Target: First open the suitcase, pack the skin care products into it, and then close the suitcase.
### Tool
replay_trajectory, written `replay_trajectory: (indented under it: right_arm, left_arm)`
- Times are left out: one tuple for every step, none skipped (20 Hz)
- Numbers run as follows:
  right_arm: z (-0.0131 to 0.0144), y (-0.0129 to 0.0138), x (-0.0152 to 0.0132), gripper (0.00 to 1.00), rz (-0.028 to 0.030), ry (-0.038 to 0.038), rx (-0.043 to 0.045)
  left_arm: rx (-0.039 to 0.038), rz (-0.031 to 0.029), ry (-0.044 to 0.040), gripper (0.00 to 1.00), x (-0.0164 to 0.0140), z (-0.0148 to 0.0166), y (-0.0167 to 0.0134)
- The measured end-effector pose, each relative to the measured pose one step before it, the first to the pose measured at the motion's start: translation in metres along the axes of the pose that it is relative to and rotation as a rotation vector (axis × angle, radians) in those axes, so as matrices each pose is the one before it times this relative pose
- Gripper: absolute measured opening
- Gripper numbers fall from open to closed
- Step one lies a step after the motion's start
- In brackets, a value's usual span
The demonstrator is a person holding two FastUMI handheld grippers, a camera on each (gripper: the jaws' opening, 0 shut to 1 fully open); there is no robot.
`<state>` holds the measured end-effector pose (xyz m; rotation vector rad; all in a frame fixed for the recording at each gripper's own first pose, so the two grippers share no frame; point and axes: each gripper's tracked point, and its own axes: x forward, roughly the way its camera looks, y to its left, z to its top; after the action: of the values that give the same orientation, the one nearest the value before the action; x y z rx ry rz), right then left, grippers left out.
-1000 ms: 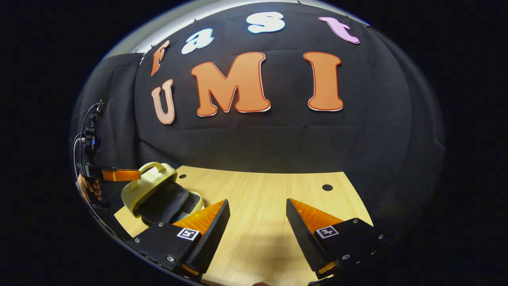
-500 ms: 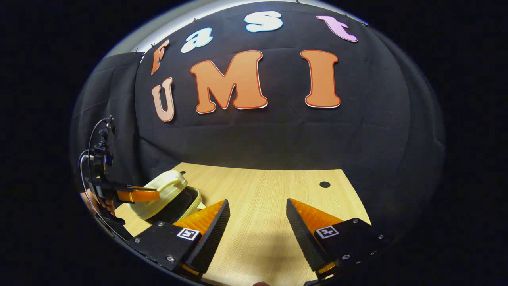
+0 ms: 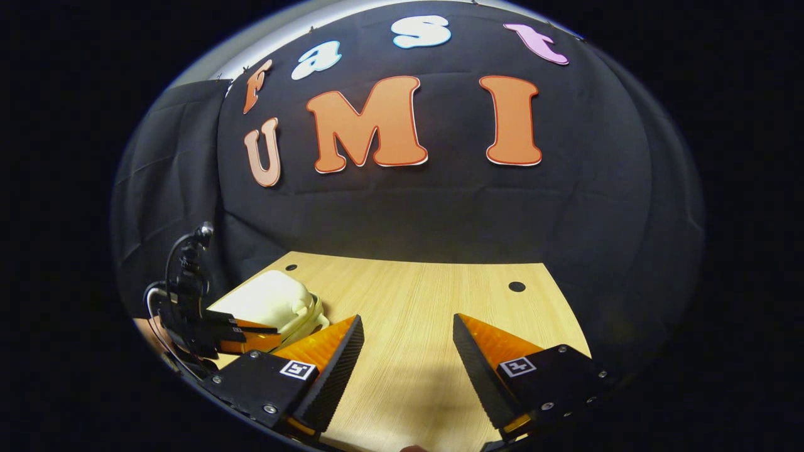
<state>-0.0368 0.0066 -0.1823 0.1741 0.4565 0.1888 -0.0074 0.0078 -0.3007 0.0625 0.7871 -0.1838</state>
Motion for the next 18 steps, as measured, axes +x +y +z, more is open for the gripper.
replay_trajectory:
  right_arm:
    - [0.00015, 0.00091, 0.00002, 0.91, 0.00153, -0.00182, -0.00141]
    - [0.00132, 0.00179, 0.00041, 0.91, 0.00549, -0.00429, 0.0028]
    - [0.00229, 0.00175, -0.00079, 0.92, 0.00276, -0.00485, 0.00532]
    - [0.0038, 0.00242, -0.00106, 0.91, 0.00826, -0.01081, 0.00602]
    - [0.00555, 0.00349, -0.00008, 0.91, 0.00556, -0.01624, 0.0014]
    - [0.00523, 0.007, 0.00213, 0.91, 0.0024, -0.02005, -0.00635]
    - [0.00581, 0.00286, -0.00146, 0.91, 0.00264, -0.02221, -0.01122]
    - [0.00506, 0.00223, 0.00037, 0.91, 0.00496, -0.01757, -0.01641]
    - [0.00121, 0.00272, 0.00017, 0.91, 0.00026, -0.00819, -0.01713]
    - [0.00324, 0.00315, 0.00009, 0.92, 0.00204, -0.01206, -0.01087]
    - [0.00631, 0.00576, -0.00254, 0.92, 0.00843, -0.01868, -0.00647]
    - [0.00762, 0.00442, -0.00012, 0.92, 0.00202, -0.0243, -0.00582]
    - [0.00712, 0.00419, -0.00125, 0.91, 0.00682, -0.02594, -0.00878]
    - [0.00675, 0.00585, 0.00075, 0.91, 0.01253, -0.02851, -0.01426]
    - [0.00294, 0.00878, -0.00105, 0.91, 0.02729, -0.00821, -0.02089]
    - [0.00327, 0.00448, 0.00014, 0.91, 0.01036, -0.00993, -0.01843]
    - [0.00403, 0.00231, 0.00003, 0.92, 0.00395, -0.01359, -0.01455]
    - [0.00671, 0.00258, -0.00051, 0.92, 0.00471, -0.01669, -0.01075]
  left_arm:
    - [0.0122, -0.00149, -0.01697, 0.17, -0.00409, 0.00445, -0.00599]
    - [0.0149, -0.00193, -0.01253, 0.16, -0.00218, 0.0067, -0.00537]
    - [0.0233, 0.00672, -0.02881, 0.24, -0.00384, 0.01065, -0.00335]
    - [0.02155, 0.01246, -0.04021, 0.33, -0.00611, 0.01076, -0.00061]
    - [0.0143, 0.00326, -0.04839, 0.45, -0.00523, 0.01556, -0.0029]
    - [0.00432, 0.00844, -0.04365, 0.53, -0.00725, 0.01735, -0.00222]
    - [-0.00198, 0.01062, -0.04888, 0.65, -0.00493, 0.01952, -0.00082]
    - [-0.00303, 0.00822, -0.04652, 0.72, -0.00658, 0.02089, 0.00035]
    - [-0.00549, 0.01552, -0.05068, 0.83, -0.00514, 0.01918, -0.00153]
    - [-0.00697, 0.02152, -0.05438, 0.88, -0.00534, 0.01955, 0.0031]
    - [-0.00534, 0.0189, -0.04894, 0.96, -0.00552, 0.01784, 0.00052]
    - [-0.00812, 0.02528, -0.04995, 0.96, -0.00371, 0.01605, 0.00017]
    - [-0.01055, 0.018, -0.04136, 0.96, -0.00502, 0.01312, -0.00163]
    - [-0.0094, 0.01128, -0.03246, 0.96, -0.00427, 0.01477, -0.00112]
    - [-0.00827, 0.01132, -0.02479, 0.96, -0.00083, 0.00292, -0.00057]
    - [-0.00621, 0.0009, -0.01801, 0.98, 0.00064, 0.0033, -0.00236]
    - [-0.00529, 0.00598, -0.01928, 0.98, -0.00169, 0.00597, -0.00106]
    - [-0.01018, 0.01101, -0.01363, 0.98, -0.00403, 0.0076, 0.00127]
